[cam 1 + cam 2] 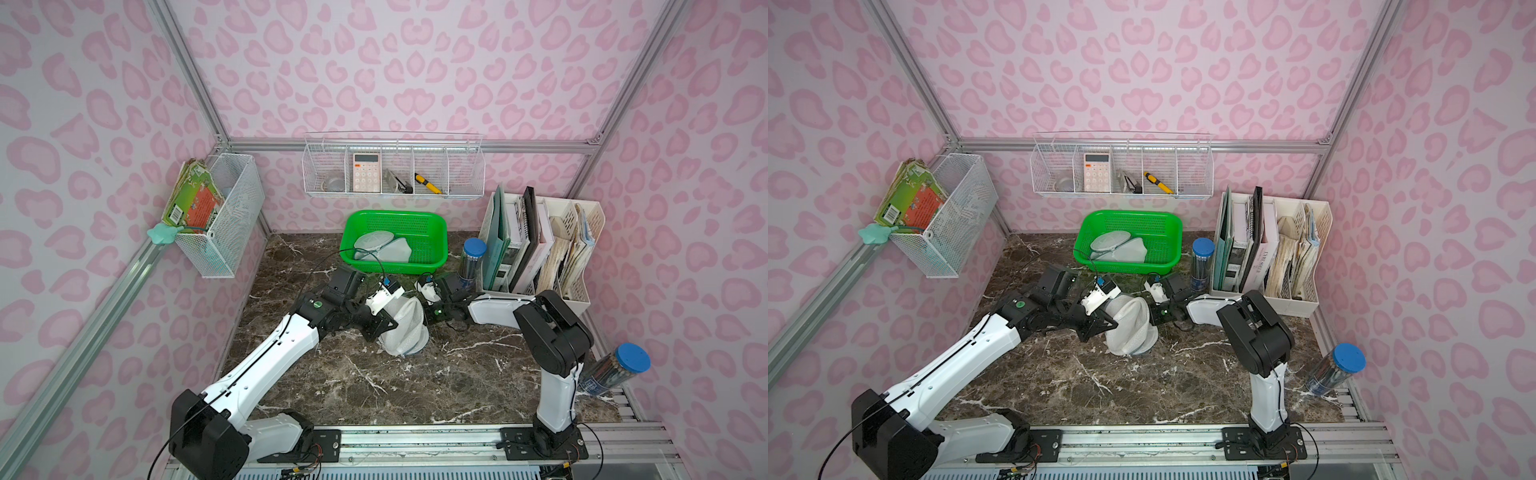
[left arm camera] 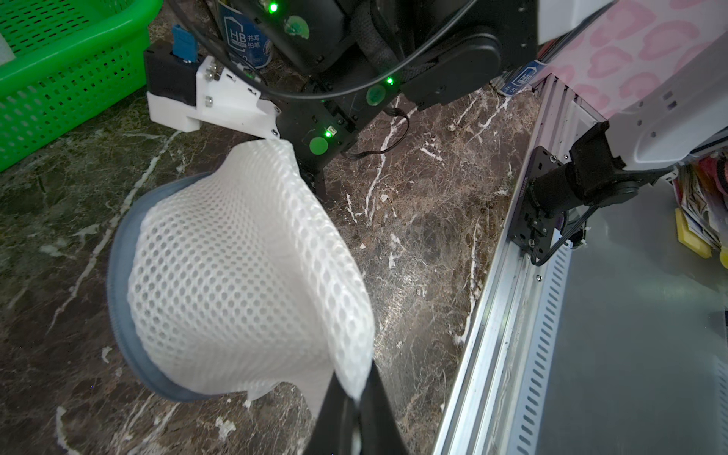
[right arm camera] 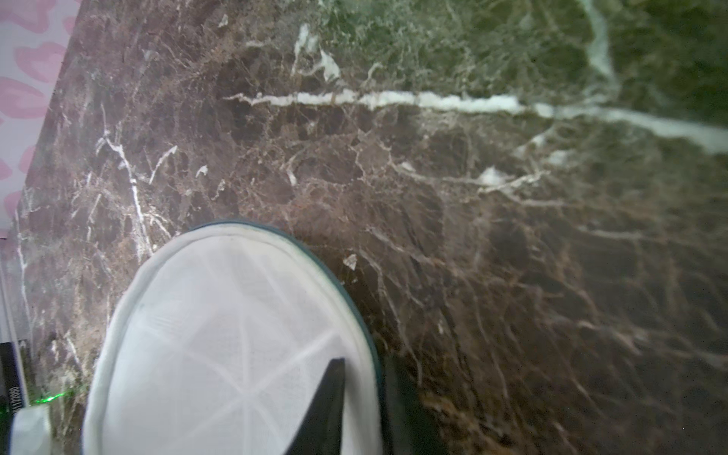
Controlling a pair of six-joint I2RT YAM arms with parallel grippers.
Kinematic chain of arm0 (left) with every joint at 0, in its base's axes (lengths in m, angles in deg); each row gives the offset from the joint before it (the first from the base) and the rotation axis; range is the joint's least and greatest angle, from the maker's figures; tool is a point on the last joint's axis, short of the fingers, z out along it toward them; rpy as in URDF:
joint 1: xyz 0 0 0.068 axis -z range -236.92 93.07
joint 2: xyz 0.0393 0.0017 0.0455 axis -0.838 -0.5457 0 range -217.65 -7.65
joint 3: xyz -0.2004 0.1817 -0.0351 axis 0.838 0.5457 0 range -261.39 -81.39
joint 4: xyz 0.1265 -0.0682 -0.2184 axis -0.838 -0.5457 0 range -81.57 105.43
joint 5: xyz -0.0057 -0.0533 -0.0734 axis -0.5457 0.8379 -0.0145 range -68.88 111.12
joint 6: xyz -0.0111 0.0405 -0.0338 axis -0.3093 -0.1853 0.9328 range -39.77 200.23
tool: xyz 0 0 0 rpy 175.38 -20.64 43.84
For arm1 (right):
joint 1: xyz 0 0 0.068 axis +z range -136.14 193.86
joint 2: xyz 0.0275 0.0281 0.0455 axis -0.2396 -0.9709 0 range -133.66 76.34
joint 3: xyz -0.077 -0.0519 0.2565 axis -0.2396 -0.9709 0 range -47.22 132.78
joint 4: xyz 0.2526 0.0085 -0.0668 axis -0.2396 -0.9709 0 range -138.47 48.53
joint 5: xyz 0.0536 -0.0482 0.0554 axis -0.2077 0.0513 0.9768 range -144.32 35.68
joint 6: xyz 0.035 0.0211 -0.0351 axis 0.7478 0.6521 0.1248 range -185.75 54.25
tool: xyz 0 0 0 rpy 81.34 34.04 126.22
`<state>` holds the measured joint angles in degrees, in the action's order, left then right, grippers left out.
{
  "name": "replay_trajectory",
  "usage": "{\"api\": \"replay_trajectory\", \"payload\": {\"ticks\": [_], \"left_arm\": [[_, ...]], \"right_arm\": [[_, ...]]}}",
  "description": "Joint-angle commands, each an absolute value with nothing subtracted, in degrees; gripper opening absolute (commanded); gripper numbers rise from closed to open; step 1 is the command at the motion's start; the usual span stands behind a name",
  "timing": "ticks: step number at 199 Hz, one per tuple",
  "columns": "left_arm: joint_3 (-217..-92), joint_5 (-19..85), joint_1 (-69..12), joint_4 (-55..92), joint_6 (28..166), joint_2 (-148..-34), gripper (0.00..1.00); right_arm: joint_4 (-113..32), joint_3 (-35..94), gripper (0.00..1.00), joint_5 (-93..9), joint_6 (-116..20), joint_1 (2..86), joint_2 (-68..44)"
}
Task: Turn the laundry bag inside out
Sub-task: Turn over the laundry bag at the center of the board.
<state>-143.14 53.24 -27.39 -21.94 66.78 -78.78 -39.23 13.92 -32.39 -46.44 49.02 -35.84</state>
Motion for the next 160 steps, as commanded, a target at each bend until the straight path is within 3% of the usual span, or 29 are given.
{"api": "replay_trajectory", "payload": {"ticks": [1,111,160], "left_arm": [[-142.6,54.4,-26.7,-21.5,64.0,-78.3,0.0],[-140.7,40.9,-15.7,-22.3,51.7,-82.8,0.0],[-137.1,32.2,-14.0,-17.6,51.6,-85.8,0.36]], "right_arm": [[-46.1,13.6,0.0,-36.9,-46.0,48.5,-36.1],[-47.8,18.9,0.0,-44.5,-48.4,41.4,-17.7],[-44.8,15.2,0.0,-48.2,-48.1,41.3,-10.9]]}}
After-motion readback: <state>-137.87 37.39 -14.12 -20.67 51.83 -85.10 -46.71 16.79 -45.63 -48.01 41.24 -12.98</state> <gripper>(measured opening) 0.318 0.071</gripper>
